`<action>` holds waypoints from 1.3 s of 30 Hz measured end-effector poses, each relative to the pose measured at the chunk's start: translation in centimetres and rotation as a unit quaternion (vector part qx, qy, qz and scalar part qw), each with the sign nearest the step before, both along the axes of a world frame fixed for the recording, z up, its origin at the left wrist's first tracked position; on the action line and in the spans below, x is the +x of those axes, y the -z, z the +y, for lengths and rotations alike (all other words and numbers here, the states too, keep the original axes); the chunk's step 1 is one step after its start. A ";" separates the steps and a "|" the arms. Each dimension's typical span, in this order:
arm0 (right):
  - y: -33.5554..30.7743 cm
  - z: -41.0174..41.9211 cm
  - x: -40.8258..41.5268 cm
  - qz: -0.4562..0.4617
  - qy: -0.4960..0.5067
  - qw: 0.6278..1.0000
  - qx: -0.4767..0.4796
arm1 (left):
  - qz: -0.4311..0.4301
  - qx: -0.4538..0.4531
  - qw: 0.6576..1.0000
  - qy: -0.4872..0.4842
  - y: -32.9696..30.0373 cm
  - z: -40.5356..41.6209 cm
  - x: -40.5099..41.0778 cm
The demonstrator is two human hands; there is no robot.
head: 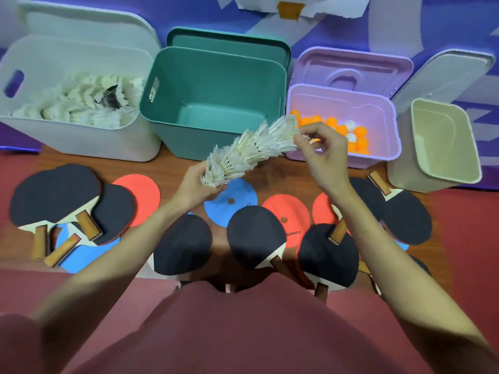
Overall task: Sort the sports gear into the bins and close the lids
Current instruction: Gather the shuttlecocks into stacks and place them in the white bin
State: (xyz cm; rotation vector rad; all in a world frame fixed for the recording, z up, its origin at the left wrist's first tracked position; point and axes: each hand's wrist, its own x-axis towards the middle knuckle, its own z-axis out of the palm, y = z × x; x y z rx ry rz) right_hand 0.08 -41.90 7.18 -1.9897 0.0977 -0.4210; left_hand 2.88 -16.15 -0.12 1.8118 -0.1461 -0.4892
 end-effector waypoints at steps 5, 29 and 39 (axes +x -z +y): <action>-1.4 5.4 4.3 0.046 -0.071 0.993 0.086 | -0.078 0.039 0.996 0.010 -4.1 7.1 2.3; 3.3 28.2 30.3 0.187 -0.090 0.978 -0.002 | -0.196 0.461 0.862 0.079 -7.2 28.1 33.0; 6.0 28.2 31.8 0.148 -0.105 0.938 -0.294 | -0.152 0.420 0.886 0.123 -3.9 27.4 35.6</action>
